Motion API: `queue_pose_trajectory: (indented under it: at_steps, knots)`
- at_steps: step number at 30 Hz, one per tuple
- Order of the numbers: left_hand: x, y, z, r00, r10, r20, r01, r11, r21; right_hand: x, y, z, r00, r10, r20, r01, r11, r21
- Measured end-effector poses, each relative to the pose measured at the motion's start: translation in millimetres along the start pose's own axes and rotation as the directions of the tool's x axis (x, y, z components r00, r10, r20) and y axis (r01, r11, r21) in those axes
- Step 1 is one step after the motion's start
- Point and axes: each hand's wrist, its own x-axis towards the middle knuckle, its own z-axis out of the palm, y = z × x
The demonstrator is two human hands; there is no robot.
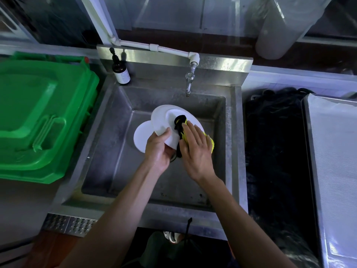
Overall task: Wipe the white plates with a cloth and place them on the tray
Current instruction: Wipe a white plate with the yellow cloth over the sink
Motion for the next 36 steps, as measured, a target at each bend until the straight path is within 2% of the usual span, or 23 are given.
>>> queue_pose_trajectory:
  at_steps: [4, 8, 14, 19, 29, 32, 36]
  knots:
    - [2.9, -1.9, 0.8, 0.999, -0.014, -0.034, 0.014, 1.000, -0.014, -6.5, -7.2, 3.4, 0.997, -0.067, 0.022, 0.068, 0.997, -0.034]
    - [2.6, -0.2, -1.1, 0.999, -0.015, -0.028, 0.015, 1.000, -0.005, -9.2, -5.6, 7.7, 0.998, -0.064, -0.004, 0.064, 0.997, -0.045]
    - [-0.9, -2.4, -7.3, 0.997, 0.047, 0.069, -0.047, 0.999, 0.002, -6.9, 15.7, 12.8, 0.996, 0.092, -0.002, -0.092, 0.994, 0.055]
    - [-2.0, -2.5, -18.0, 0.992, 0.025, 0.126, -0.034, 0.997, 0.065, 9.1, 37.4, 5.0, 0.991, 0.135, 0.018, -0.136, 0.973, 0.184]
    - [-0.5, 1.1, -28.8, 0.966, -0.027, 0.255, -0.022, 0.982, 0.186, 39.0, 50.3, -16.7, 0.941, 0.331, 0.071, -0.325, 0.824, 0.465]
    - [0.2, 2.4, -36.0, 0.956, -0.069, 0.286, -0.005, 0.968, 0.251, 47.1, 53.8, -22.8, 0.927, 0.366, 0.076, -0.357, 0.806, 0.471]
    - [0.8, 2.6, -41.0, 0.950, -0.103, 0.296, 0.000, 0.945, 0.328, 56.9, 54.5, -28.7, 0.941, 0.328, 0.087, -0.332, 0.837, 0.434]
